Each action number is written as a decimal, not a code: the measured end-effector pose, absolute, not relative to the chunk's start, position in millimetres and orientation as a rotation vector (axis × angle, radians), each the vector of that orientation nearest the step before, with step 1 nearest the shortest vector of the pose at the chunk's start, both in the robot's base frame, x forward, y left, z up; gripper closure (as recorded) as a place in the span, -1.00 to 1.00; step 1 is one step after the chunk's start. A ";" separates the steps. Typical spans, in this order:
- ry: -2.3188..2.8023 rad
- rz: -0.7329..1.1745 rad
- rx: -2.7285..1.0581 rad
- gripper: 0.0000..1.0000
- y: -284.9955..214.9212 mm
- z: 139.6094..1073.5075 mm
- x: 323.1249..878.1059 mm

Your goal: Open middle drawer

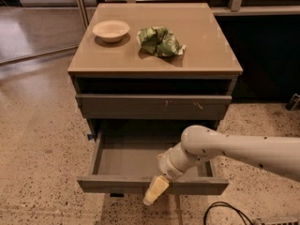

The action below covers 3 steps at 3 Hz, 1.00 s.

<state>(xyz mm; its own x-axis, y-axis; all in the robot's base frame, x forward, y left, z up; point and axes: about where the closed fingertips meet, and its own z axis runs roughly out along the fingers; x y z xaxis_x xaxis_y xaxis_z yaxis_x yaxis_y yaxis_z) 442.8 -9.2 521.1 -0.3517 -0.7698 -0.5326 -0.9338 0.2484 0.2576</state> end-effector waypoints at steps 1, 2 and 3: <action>2.259 0.802 -1.592 -1.00 -4.7 490.8 436.3; 2.367 0.839 -1.576 -1.00 -8.5 435.5 407.3; 2.366 0.842 -1.577 -1.00 -8.4 438.8 406.5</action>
Offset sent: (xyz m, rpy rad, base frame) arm -0.0634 -0.0039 -0.1475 -0.0988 0.2053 -0.0505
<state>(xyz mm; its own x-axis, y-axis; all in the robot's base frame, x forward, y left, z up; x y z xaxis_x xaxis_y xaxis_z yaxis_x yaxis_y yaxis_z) 406.5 -8.4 438.8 -0.4236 -0.7921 -0.4395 -0.8916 0.2789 0.3567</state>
